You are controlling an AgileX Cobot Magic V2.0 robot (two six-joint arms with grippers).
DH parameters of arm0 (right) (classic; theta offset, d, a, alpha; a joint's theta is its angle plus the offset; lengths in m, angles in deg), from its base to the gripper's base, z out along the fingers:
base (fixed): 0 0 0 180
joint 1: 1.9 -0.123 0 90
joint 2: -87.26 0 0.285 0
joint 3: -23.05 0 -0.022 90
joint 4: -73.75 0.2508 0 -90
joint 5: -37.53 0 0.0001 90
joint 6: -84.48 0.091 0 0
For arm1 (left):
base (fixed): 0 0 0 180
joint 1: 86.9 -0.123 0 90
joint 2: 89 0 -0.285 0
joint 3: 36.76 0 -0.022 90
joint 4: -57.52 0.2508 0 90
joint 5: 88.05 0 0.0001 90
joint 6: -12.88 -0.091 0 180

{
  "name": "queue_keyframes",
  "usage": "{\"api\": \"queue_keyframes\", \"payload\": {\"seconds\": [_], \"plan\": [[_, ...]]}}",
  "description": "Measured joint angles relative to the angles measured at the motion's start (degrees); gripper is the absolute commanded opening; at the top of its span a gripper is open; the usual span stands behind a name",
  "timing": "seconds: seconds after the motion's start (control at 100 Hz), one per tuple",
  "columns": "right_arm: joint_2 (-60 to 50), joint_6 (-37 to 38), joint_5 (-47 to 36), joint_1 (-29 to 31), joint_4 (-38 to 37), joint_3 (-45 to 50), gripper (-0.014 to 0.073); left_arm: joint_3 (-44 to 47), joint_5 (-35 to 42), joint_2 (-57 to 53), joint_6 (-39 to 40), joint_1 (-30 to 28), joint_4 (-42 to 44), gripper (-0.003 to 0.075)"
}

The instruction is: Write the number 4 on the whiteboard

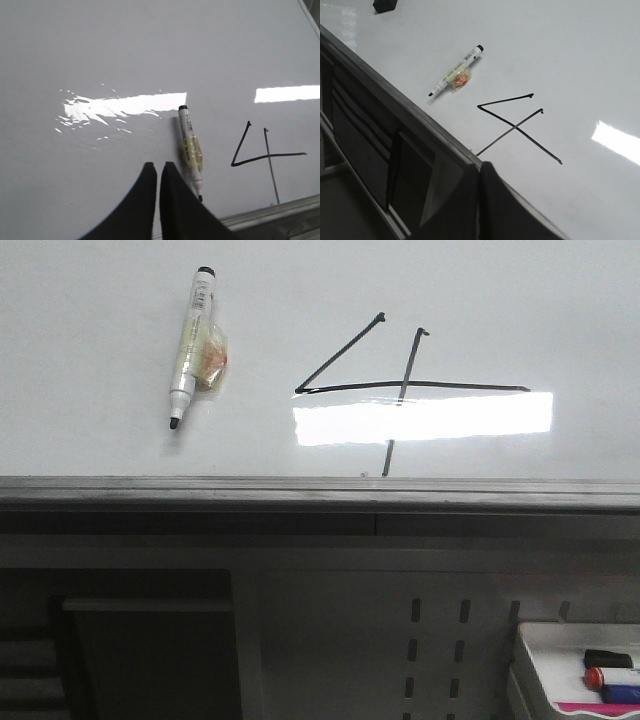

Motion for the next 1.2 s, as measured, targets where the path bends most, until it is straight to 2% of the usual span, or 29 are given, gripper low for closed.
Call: {"api": "queue_keyframes", "payload": {"seconds": [0.13, 0.2, 0.27, 0.39, 0.48, 0.62, 0.87, 1.2], "plan": [[0.0, 0.0, 0.0, 0.0, 0.0, 0.0, -0.0043, 1.97, -3.38, -0.24, 1.4, -4.28, 11.15, -0.002], [0.0, 0.0, 0.0, 0.0, 0.0, 0.0, -0.0043, 3.17, -5.52, -0.94, 6.87, -8.7, 19.39, -0.002], [0.0, 0.0, 0.0, 0.0, 0.0, 0.0, -0.0043, 4.37, -8.36, -2.38, 17.52, -14.16, 31.06, -0.002], [0.0, 0.0, 0.0, 0.0, 0.0, 0.0, -0.0043, 6.55, -13.7, -5.94, 41.27, -23.86, 50.82, -0.002], [0.0, 0.0, 0.0, 0.0, 0.0, 0.0, -0.0043, 8.96, -15.53, -9.17, 51.65, -30.04, 59.07, -0.002], [0.0, 0.0, 0.0, 0.0, 0.0, 0.0, -0.0043, 12.49, -17.3, -14.0, 57.32, -35.03, 63.08, -0.002], [0.0, 0.0, 0.0, 0.0, 0.0, 0.0, -0.0043, 14.88, -29.22, -18.35, 58.57, -35.87, 65.52, -0.002], [-0.09, 0.09, 0.0, 0.0, 0.0, 0.0, -0.0043, 14.88, -29.95, -19.43, 58.9, -35.91, 64.2, -0.002]]}}
